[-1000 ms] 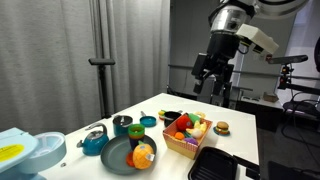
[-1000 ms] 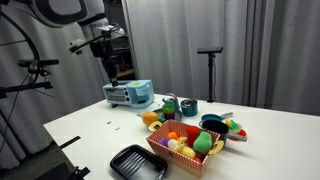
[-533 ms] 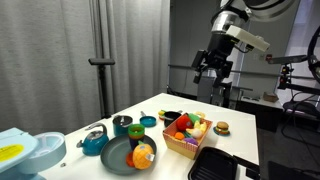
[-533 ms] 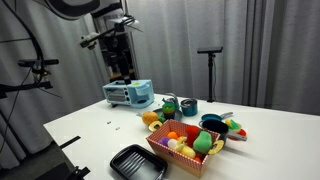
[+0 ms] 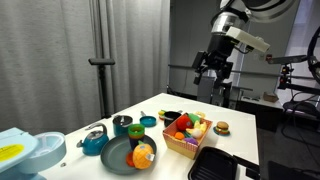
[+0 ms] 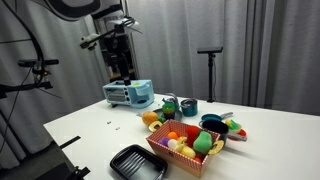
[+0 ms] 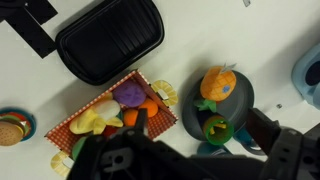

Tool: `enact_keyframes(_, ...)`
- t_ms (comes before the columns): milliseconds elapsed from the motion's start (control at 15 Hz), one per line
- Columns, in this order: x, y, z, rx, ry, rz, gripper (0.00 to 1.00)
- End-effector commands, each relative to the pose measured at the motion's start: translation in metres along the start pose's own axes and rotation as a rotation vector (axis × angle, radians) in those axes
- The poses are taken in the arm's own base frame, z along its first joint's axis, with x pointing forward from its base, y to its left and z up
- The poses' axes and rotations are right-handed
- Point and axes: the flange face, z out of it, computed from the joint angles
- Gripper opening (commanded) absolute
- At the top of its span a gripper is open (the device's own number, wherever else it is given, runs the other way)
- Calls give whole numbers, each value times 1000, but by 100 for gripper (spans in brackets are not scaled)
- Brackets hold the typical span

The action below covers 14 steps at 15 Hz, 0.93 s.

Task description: Get the orange object from the brown box and put it in the black pot

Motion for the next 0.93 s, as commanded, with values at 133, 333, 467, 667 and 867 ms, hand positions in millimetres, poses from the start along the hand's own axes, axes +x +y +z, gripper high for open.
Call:
enact_keyframes(133, 54, 7, 7, -53, 31, 141, 100)
enact_keyframes(333, 99, 23, 15, -94, 46, 210, 100)
enact_keyframes(467, 130, 35, 23, -124, 69, 255, 100)
enact_keyframes(667, 172, 55, 43, -168, 101, 291, 100)
enact_keyframes(867, 196, 72, 73, -197, 94, 332, 100)
